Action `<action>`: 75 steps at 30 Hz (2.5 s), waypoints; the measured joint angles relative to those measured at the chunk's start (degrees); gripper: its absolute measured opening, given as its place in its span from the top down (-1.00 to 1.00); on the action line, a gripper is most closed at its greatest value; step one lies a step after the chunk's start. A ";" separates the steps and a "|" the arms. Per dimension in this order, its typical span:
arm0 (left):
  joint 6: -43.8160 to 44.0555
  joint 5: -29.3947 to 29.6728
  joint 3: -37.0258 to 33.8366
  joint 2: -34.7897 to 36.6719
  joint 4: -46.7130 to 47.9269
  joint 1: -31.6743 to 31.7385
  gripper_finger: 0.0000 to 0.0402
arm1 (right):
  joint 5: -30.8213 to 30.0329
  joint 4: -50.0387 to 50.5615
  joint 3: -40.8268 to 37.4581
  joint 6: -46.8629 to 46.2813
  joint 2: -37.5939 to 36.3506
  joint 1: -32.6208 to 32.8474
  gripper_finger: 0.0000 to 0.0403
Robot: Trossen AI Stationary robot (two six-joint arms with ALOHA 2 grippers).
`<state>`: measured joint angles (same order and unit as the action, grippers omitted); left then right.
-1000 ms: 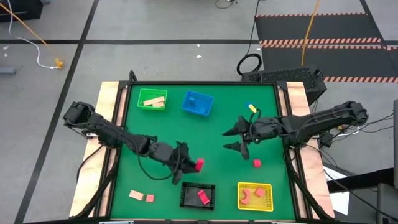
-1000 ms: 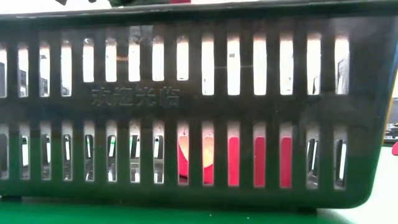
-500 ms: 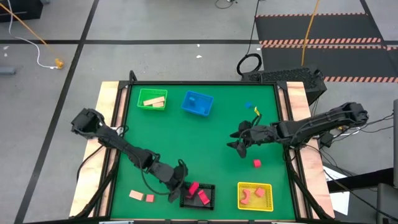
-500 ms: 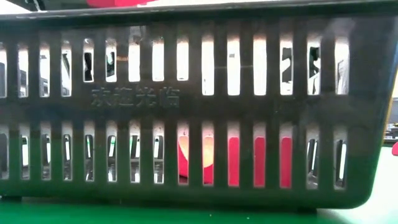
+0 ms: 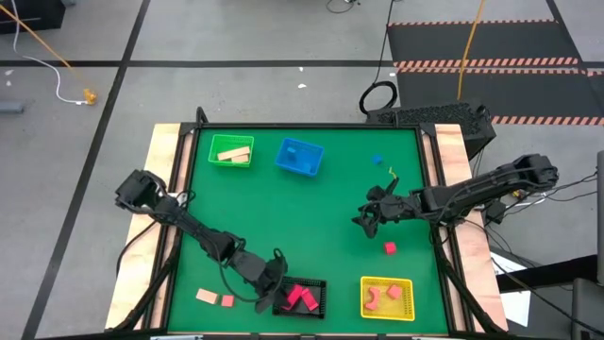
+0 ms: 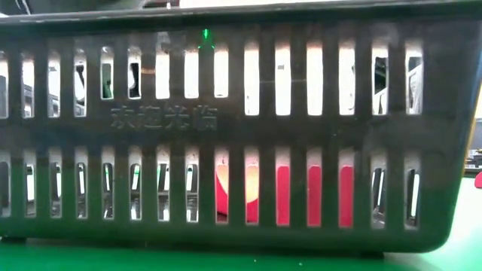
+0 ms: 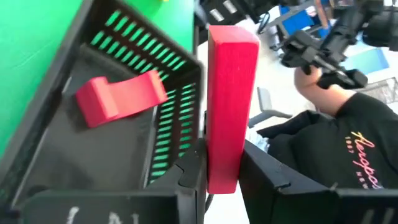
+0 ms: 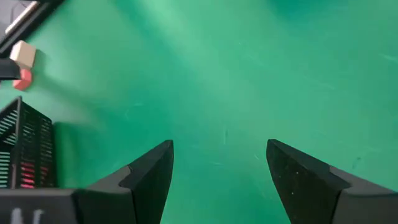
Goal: Sort & place blocks by color
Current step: Put the top red wooden block into the black basket, then put the pink wooden block into the yellow basket
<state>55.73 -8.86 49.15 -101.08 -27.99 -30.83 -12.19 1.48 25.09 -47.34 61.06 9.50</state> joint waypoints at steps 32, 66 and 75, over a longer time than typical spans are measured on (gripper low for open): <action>2.65 -21.90 0.00 5.33 5.88 -2.80 -0.03 | -1.29 -9.03 -0.29 10.49 -0.02 0.00 -0.23; 9.32 9.95 -0.02 11.34 51.01 -20.87 -0.03 | -3.08 -10.30 -0.23 15.15 -0.02 -0.13 -0.23; 8.51 13.51 0.00 8.38 51.54 -23.20 0.06 | -7.67 -10.33 -0.23 13.74 0.00 -0.13 -0.23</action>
<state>64.24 4.64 49.15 -92.70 23.55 -54.03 -19.86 -8.85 24.86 -33.60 61.06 9.37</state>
